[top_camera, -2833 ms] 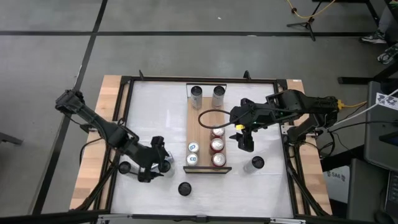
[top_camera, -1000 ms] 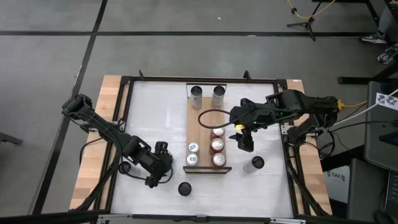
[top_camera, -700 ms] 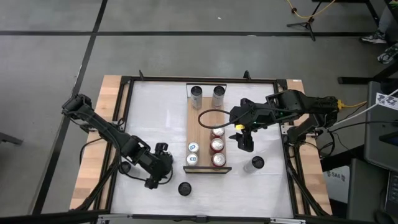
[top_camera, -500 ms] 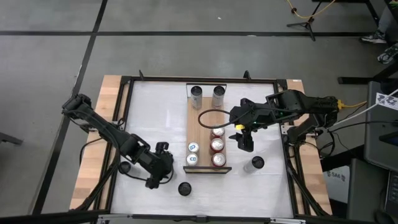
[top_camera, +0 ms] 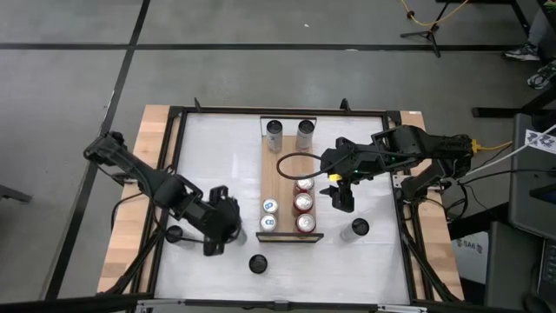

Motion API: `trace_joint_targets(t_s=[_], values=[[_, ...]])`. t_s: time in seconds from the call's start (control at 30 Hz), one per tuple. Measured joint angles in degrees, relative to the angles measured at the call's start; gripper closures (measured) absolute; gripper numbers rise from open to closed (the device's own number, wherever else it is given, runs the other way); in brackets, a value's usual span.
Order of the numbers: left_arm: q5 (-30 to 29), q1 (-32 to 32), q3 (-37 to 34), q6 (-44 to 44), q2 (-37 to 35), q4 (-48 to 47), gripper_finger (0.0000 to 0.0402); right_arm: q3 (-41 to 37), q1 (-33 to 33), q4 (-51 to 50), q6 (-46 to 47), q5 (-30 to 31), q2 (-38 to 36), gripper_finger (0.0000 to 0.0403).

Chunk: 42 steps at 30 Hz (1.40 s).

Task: Place canned beverage on shelf
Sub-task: Put the white pink soda can on the shelf aligned with the other white pink soda can

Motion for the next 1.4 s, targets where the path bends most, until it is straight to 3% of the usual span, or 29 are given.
trace_joint_targets(t_s=[0.23,0.57,0.93,1.17,1.4], values=[[-8.6,3.8,2.9,-9.5,0.0,-7.9,0.0161,0.0,0.0,0.0,0.0,0.0,0.0,0.0116],[-14.0,12.9,2.9,-14.6,0.0,-13.1,0.0156,0.0,0.0,0.0,0.0,0.0,0.0,0.0116],[-13.1,25.8,2.9,2.7,0.0,-5.4,0.0155,0.0,0.0,0.0,0.0,0.0,0.0,0.0116],[-3.9,34.0,2.9,15.9,1.9,5.2,0.0155,0.0,0.0,0.0,0.0,0.0,0.0,0.0116],[1.1,38.3,2.8,23.9,8.6,8.1,0.0154,0.0,0.0,0.2,0.0,0.0,0.0,0.0116]])
